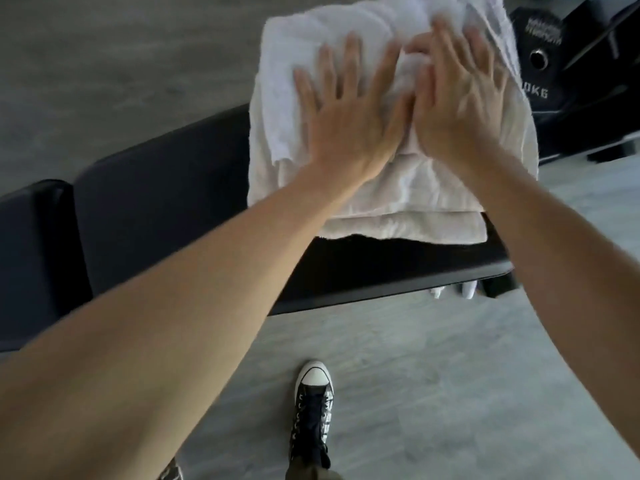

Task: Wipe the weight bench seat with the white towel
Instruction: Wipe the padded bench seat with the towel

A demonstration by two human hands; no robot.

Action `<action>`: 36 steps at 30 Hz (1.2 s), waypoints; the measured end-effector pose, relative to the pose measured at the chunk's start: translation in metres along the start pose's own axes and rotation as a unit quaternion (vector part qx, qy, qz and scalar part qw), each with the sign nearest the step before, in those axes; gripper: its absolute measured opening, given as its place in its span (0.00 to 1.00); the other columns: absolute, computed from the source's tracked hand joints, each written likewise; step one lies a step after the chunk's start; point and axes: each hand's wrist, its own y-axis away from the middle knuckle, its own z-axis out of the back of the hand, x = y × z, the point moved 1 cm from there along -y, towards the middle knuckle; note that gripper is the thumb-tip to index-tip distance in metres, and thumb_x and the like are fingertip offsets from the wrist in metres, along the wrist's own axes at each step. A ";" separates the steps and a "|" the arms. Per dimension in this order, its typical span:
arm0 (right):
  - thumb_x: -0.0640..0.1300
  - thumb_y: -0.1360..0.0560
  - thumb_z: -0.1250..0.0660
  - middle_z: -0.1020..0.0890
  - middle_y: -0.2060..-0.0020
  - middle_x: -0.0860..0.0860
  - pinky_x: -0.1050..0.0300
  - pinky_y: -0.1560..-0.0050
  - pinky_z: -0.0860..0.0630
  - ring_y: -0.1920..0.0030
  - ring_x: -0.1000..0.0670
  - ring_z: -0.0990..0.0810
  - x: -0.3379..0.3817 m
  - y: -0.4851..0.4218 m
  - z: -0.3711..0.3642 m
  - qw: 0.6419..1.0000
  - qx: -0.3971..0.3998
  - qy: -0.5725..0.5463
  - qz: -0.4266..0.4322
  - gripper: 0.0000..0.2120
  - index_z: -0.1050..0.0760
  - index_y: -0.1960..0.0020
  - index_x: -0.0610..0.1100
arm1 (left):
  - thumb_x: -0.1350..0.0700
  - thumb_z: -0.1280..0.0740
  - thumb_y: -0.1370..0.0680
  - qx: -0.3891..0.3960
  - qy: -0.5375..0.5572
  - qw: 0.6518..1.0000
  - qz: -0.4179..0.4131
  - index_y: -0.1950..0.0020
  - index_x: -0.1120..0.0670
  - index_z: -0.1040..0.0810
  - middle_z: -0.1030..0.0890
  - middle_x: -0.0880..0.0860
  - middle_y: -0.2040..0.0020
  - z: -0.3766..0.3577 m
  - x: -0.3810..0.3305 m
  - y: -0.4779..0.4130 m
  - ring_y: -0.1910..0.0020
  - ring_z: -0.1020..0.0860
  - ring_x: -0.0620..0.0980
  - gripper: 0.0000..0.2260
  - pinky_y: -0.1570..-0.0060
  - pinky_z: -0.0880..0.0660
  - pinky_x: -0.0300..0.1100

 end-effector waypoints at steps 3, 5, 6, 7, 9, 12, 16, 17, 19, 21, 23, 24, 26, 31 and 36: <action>0.42 0.16 0.46 0.31 0.20 0.49 0.40 0.21 0.41 0.18 0.41 0.39 -0.006 0.024 0.009 1.000 -0.021 -0.004 0.001 0.17 0.26 0.31 0.49 | 0.36 0.58 0.16 -0.027 0.014 1.000 0.007 0.13 0.45 0.51 0.52 0.60 0.12 -0.010 -0.020 0.019 0.14 0.55 0.65 0.32 0.19 0.56 0.69; 0.42 0.17 0.44 0.32 0.19 0.49 0.39 0.22 0.38 0.19 0.42 0.37 -0.011 0.075 0.015 0.999 -0.025 -0.008 -0.019 0.16 0.26 0.32 0.48 | 0.37 0.56 0.15 -0.040 0.015 0.999 -0.025 0.13 0.47 0.48 0.51 0.61 0.13 -0.018 -0.030 0.063 0.14 0.54 0.66 0.31 0.19 0.54 0.69; 0.42 0.18 0.44 0.33 0.19 0.50 0.39 0.23 0.37 0.19 0.41 0.37 -0.014 0.104 0.017 0.999 -0.020 -0.005 -0.032 0.16 0.26 0.32 0.48 | 0.37 0.54 0.15 -0.033 0.015 0.998 -0.044 0.13 0.47 0.47 0.50 0.62 0.13 -0.022 -0.035 0.087 0.14 0.53 0.67 0.31 0.19 0.54 0.69; 0.43 0.18 0.43 0.33 0.19 0.50 0.39 0.24 0.36 0.20 0.41 0.36 -0.017 0.129 0.019 0.999 -0.015 0.003 -0.043 0.16 0.26 0.32 0.48 | 0.37 0.53 0.15 -0.017 0.016 0.998 -0.057 0.13 0.47 0.47 0.50 0.62 0.13 -0.026 -0.039 0.109 0.14 0.54 0.67 0.31 0.19 0.54 0.70; 0.43 0.17 0.43 0.32 0.20 0.48 0.39 0.25 0.36 0.22 0.39 0.35 -0.023 0.156 0.023 0.999 -0.018 0.017 -0.038 0.15 0.26 0.33 0.48 | 0.35 0.54 0.15 0.015 0.009 0.998 -0.067 0.13 0.46 0.49 0.51 0.61 0.13 -0.032 -0.044 0.134 0.14 0.54 0.67 0.32 0.19 0.55 0.70; 0.40 0.18 0.42 0.31 0.21 0.48 0.41 0.29 0.35 0.23 0.38 0.34 -0.033 0.121 0.026 0.999 -0.028 0.009 -0.030 0.13 0.25 0.36 0.47 | 0.36 0.54 0.15 0.018 -0.007 0.998 -0.068 0.13 0.45 0.50 0.52 0.61 0.12 -0.027 -0.053 0.104 0.15 0.55 0.68 0.31 0.19 0.56 0.70; 0.40 0.19 0.48 0.22 0.30 0.48 0.41 0.34 0.30 0.33 0.39 0.26 -0.062 0.029 0.029 0.994 -0.049 -0.044 -0.084 0.20 0.27 0.32 0.46 | 0.35 0.56 0.15 0.005 -0.026 0.997 -0.075 0.13 0.45 0.52 0.52 0.59 0.12 -0.015 -0.076 0.007 0.14 0.54 0.65 0.31 0.18 0.56 0.67; 0.40 0.20 0.50 0.20 0.35 0.49 0.42 0.38 0.27 0.37 0.41 0.23 -0.066 0.019 0.029 0.991 -0.051 -0.074 -0.099 0.20 0.26 0.33 0.46 | 0.34 0.56 0.15 0.007 -0.031 0.997 -0.075 0.13 0.44 0.52 0.52 0.59 0.12 -0.015 -0.079 -0.007 0.14 0.54 0.65 0.31 0.18 0.55 0.67; 0.39 0.20 0.50 0.19 0.42 0.50 0.45 0.44 0.25 0.44 0.43 0.22 -0.066 0.024 0.027 0.985 -0.057 -0.122 -0.109 0.21 0.26 0.33 0.45 | 0.34 0.56 0.16 0.002 -0.034 0.997 -0.075 0.14 0.43 0.50 0.50 0.59 0.12 -0.019 -0.080 -0.011 0.14 0.53 0.64 0.32 0.18 0.56 0.67; 0.38 0.21 0.50 0.19 0.37 0.51 0.46 0.38 0.26 0.40 0.44 0.22 -0.059 0.055 0.026 0.982 -0.082 -0.123 -0.118 0.21 0.26 0.34 0.45 | 0.34 0.56 0.16 -0.013 -0.040 0.994 -0.097 0.14 0.43 0.49 0.49 0.59 0.12 -0.022 -0.078 0.010 0.14 0.52 0.64 0.32 0.17 0.55 0.66; 0.39 0.22 0.48 0.22 0.30 0.52 0.45 0.33 0.29 0.33 0.43 0.25 -0.051 0.101 0.027 0.981 -0.100 -0.096 -0.138 0.21 0.25 0.34 0.47 | 0.34 0.54 0.16 -0.014 -0.042 0.991 -0.126 0.13 0.45 0.47 0.48 0.60 0.12 -0.024 -0.076 0.048 0.14 0.51 0.64 0.32 0.18 0.54 0.66; 0.39 0.22 0.46 0.25 0.26 0.51 0.45 0.32 0.31 0.29 0.43 0.27 -0.047 0.126 0.028 0.980 -0.104 -0.080 -0.151 0.20 0.25 0.34 0.48 | 0.34 0.53 0.15 -0.007 -0.038 0.990 -0.138 0.13 0.45 0.47 0.48 0.60 0.13 -0.027 -0.076 0.071 0.14 0.51 0.65 0.32 0.18 0.53 0.66; 0.39 0.20 0.42 0.29 0.22 0.49 0.46 0.33 0.33 0.26 0.41 0.30 -0.039 0.173 0.030 0.978 -0.105 -0.050 -0.173 0.18 0.24 0.34 0.47 | 0.35 0.50 0.15 0.013 -0.037 0.987 -0.158 0.13 0.45 0.47 0.48 0.60 0.13 -0.033 -0.075 0.117 0.14 0.51 0.64 0.32 0.18 0.53 0.66; 0.35 0.21 0.40 0.27 0.24 0.46 0.47 0.35 0.34 0.29 0.37 0.28 -0.029 0.183 0.028 0.980 -0.103 -0.019 -0.169 0.15 0.21 0.37 0.44 | 0.34 0.50 0.16 0.036 -0.035 0.980 -0.193 0.14 0.46 0.47 0.47 0.59 0.12 -0.029 -0.057 0.129 0.14 0.50 0.64 0.33 0.18 0.52 0.67; 0.44 0.19 0.43 0.29 0.22 0.49 0.43 0.30 0.32 0.24 0.39 0.33 0.035 0.130 0.001 0.992 -0.047 0.012 -0.118 0.15 0.24 0.36 0.49 | 0.33 0.54 0.16 0.014 -0.050 0.990 -0.132 0.13 0.47 0.51 0.51 0.58 0.12 -0.007 0.023 0.112 0.14 0.53 0.62 0.34 0.17 0.55 0.66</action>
